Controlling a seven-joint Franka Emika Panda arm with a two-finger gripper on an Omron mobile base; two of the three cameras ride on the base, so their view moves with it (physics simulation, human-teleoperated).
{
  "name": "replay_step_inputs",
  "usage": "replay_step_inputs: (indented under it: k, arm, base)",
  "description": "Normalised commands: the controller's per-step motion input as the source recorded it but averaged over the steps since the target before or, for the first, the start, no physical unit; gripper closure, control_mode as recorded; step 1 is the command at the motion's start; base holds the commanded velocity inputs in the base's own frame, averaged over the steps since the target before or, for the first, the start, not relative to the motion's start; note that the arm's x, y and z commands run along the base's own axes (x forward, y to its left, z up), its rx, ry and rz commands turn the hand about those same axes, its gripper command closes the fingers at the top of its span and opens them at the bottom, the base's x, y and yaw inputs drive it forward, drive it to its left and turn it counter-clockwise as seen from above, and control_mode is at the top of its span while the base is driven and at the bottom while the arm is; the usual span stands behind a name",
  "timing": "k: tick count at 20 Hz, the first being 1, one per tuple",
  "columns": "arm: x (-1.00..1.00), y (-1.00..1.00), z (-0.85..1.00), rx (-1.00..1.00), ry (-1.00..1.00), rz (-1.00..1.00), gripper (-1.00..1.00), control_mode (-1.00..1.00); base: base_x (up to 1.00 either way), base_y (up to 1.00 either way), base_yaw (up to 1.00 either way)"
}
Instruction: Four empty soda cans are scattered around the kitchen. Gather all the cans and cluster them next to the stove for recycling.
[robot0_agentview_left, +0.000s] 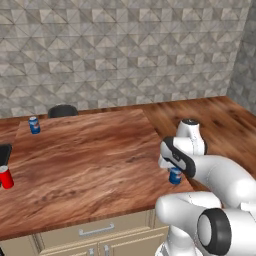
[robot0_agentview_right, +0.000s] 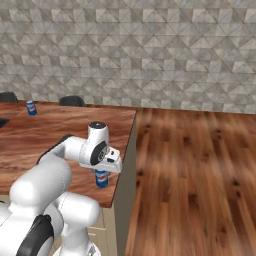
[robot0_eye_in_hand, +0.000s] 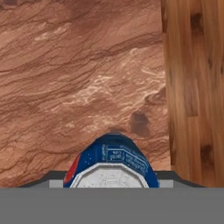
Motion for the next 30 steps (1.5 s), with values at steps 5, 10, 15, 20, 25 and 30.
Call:
replay_step_inputs:
  k: [5, 10, 15, 20, 25, 30]
  arm:
    - [0.0, 0.0, -0.01, 0.0, 0.0, 0.0, 1.0, -1.0]
    - [0.0, 0.0, 0.25, 0.0, 0.0, -0.01, 1.0, -1.0]
    - [-0.01, 0.0, 0.49, 0.0, 0.0, 0.0, 1.0, -1.0]
    - [-0.18, 0.0, 0.28, 0.0, 0.0, -0.01, 1.0, -1.0]
    - [-0.29, 0.03, 0.08, -0.01, -0.03, -0.01, 1.0, -1.0]
    - [-0.44, 0.0, 0.02, 0.0, -0.02, 0.0, 1.0, -1.0]
  base:
    - [0.0, 0.0, 0.0]
    - [0.0, 0.0, 0.0]
    - [0.0, 0.0, 0.0]
    - [0.0, 0.0, 0.0]
    - [0.0, 0.0, 0.0]
    - [0.0, 0.0, 0.0]
